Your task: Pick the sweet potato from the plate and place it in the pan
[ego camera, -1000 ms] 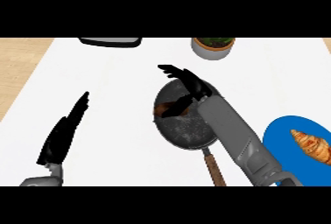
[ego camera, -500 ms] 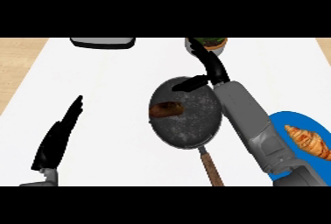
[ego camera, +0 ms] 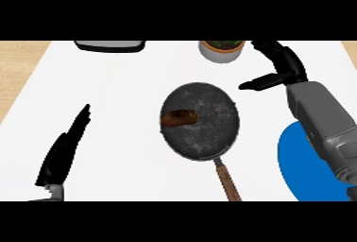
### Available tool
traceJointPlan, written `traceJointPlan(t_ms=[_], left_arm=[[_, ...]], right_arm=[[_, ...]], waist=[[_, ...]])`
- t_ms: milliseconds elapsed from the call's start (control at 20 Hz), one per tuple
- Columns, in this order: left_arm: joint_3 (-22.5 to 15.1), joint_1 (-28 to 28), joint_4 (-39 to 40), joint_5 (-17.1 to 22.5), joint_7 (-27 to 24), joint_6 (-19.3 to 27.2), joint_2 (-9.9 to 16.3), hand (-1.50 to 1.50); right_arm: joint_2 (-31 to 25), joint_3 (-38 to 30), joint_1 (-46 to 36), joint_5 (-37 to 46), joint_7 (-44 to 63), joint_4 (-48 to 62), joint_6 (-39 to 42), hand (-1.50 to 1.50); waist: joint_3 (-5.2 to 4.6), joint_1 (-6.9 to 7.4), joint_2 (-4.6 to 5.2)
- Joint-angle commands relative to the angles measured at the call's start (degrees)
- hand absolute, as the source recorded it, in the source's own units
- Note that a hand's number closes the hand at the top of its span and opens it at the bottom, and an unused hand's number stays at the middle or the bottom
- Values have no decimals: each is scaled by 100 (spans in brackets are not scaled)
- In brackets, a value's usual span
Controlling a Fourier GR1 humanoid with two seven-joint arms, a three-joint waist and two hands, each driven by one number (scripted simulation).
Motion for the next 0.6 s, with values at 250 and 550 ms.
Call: traceJointPlan(t_ms=[250, 550], left_arm=[[-42, 30, -23, -36, -16, 16, -51, 0], [-84, -109, -8, -57, 60, 3, -81, 0]], right_arm=[[-1149, -122, 99, 115, -626, 533, 923, -150], [-1726, -149, 197, 158, -919, 666, 1651, -150]], waist=[[11, 110, 56], [17, 88, 66]])
